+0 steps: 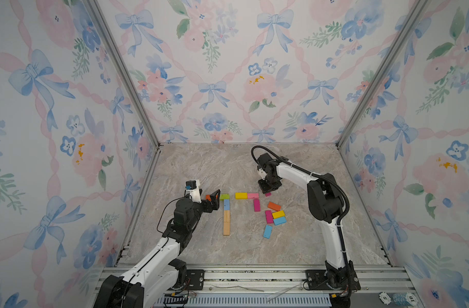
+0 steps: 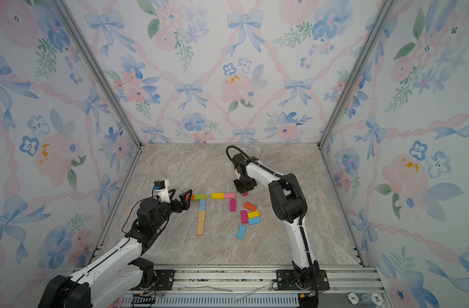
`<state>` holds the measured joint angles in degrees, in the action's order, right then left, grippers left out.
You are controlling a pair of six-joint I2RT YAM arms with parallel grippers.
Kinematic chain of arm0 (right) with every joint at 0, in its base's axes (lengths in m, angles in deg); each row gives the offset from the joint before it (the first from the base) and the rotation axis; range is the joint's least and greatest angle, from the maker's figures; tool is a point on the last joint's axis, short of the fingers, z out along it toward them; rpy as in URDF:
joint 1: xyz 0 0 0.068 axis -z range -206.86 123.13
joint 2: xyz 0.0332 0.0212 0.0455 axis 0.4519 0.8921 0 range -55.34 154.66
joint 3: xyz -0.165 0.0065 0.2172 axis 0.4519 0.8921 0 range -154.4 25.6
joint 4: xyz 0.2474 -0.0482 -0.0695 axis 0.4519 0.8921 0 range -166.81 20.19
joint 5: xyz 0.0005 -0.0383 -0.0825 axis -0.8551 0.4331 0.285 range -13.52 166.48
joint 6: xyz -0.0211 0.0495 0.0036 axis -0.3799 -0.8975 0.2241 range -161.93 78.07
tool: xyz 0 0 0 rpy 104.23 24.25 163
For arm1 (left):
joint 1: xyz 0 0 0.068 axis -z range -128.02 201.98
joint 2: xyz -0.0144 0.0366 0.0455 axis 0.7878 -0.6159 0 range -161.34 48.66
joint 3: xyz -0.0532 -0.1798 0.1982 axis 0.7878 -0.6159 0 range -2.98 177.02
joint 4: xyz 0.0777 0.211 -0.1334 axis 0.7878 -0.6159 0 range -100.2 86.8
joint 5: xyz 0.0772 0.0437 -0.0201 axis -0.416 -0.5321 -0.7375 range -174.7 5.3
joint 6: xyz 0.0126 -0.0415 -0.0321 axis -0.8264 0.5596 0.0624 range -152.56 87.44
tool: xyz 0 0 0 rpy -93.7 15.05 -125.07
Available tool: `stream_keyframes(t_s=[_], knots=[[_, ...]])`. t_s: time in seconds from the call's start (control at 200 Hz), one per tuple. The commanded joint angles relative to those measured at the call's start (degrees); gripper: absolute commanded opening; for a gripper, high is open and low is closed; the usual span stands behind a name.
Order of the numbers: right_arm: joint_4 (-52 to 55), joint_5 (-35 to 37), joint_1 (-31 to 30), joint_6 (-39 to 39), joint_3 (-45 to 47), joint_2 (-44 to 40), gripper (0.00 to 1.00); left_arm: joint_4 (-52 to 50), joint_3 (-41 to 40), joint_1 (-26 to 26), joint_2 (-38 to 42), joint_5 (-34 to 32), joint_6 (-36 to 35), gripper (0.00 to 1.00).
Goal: Assemble the number 7 with building blocks
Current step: Pick up the building block from the center of the board.
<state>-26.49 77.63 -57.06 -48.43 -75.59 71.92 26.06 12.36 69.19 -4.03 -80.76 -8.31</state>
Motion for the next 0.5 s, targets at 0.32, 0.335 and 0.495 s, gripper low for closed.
stream_keyframes(t_s=[0.32, 0.335, 0.495], knots=[[-6.70, -7.34, 1.46, -11.16, 20.38, -29.48, 0.24, 0.50, -0.58, 0.37, 3.29, 0.91, -0.35, 0.98], [-6.77, -7.57, 1.46, -11.66, 21.47, -30.76, 0.24, 0.36, -0.57, 0.49, 3.43, 0.84, -0.34, 0.98], [-7.63, -7.90, 1.15, -16.29, 33.12, -44.53, 0.24, -2.24, 0.37, 3.47, 4.24, -0.40, -1.71, 0.98]])
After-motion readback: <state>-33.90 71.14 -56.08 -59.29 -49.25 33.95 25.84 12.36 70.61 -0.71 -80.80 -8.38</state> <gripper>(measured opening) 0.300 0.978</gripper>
